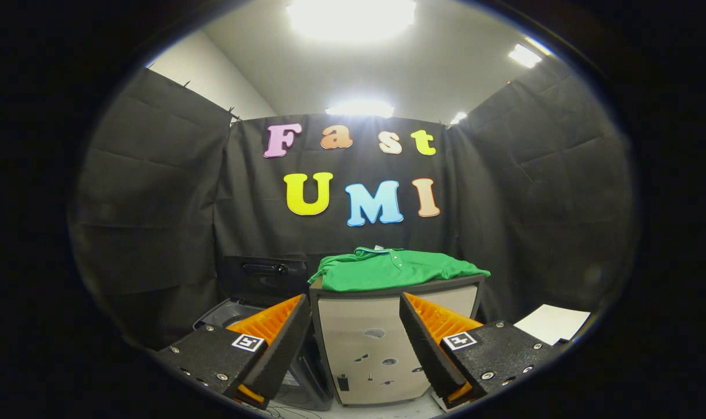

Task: Put the clothes into the washing machine and then close the washing machine lid.

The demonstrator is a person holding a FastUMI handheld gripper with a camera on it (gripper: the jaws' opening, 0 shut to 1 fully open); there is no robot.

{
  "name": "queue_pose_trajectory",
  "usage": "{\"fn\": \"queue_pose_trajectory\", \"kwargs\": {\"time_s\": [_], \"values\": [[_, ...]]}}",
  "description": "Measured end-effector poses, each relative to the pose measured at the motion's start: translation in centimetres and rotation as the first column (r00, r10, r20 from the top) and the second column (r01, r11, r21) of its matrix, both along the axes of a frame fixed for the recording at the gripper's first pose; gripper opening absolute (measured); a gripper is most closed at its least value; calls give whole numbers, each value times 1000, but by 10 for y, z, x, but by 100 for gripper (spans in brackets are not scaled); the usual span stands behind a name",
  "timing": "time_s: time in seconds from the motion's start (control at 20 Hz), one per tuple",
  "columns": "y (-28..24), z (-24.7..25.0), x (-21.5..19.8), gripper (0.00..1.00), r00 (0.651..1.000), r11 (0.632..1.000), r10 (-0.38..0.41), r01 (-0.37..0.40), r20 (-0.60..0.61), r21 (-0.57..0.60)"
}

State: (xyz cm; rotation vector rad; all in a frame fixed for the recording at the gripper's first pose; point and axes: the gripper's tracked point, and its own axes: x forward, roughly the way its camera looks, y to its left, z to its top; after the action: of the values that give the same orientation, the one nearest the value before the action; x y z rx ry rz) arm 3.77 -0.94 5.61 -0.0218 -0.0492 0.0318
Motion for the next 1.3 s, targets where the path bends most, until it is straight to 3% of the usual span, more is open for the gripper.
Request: {"fn": "queue_pose_trajectory", "kwargs": {"time_s": [0.4, 1.3], "values": [[-20, 37, 65, 96, 1000, 1000, -2, 3, -18, 21], [-60, 63, 207, 96, 986, 998, 61, -66, -158, -25]]}}
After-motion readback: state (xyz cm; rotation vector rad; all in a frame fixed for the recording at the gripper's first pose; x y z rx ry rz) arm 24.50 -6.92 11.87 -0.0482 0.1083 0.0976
